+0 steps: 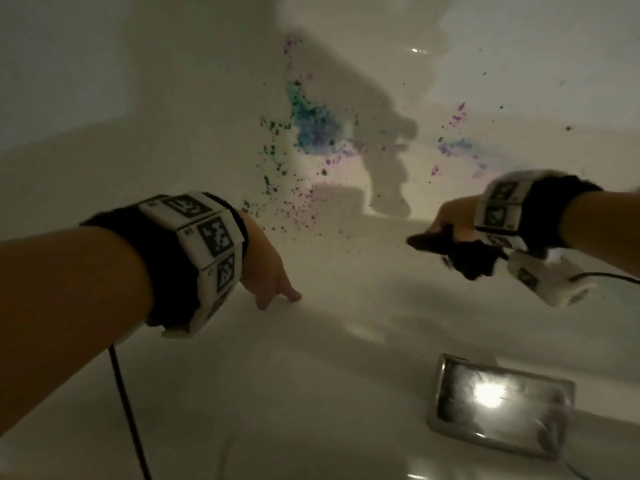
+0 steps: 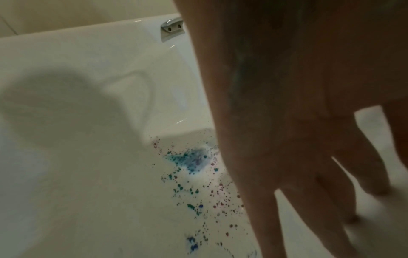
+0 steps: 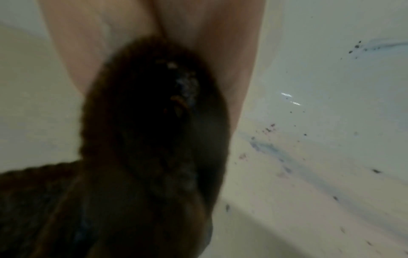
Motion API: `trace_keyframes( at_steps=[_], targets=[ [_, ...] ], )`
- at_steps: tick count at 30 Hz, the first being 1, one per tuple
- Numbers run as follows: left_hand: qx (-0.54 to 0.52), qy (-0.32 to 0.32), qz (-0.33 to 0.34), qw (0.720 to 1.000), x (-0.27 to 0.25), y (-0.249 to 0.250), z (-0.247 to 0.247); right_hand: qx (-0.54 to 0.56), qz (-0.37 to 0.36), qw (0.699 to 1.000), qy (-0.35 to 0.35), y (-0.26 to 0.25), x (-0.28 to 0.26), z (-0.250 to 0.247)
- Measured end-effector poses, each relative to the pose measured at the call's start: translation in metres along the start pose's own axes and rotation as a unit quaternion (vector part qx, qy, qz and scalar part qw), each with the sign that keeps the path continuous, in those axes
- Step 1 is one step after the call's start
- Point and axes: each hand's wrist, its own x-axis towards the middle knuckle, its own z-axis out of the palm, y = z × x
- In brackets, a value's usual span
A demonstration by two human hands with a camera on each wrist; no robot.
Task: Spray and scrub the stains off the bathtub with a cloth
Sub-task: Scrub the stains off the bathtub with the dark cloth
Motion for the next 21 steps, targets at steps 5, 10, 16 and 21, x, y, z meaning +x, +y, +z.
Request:
trace_keyframes(
  at_steps=[5,10,16,21],
  targets=[
    [-0.008,-0.03,0.053,0.998,0.007,-0.01,-0.003,-0.206,0.044,0.976,-0.054,0.001,0.026,0.04],
    [-0.092,-0.04,0.091,0.991,0.015,-0.018,-0.004,-0.22,-0.021,0.974,-0.046,-0.048,0.056,0.056],
    [-0.113,-0.05,0.088,0.988,0.021,-0.031,-0.007,-0.167,-0.208,0.963,-0.036,-0.137,0.068,0.063],
    [-0.05,-0.055,0.06,0.995,0.025,-0.054,-0.007,0.035,-0.248,0.966,-0.066,-0.156,0.076,0.034]
  ],
)
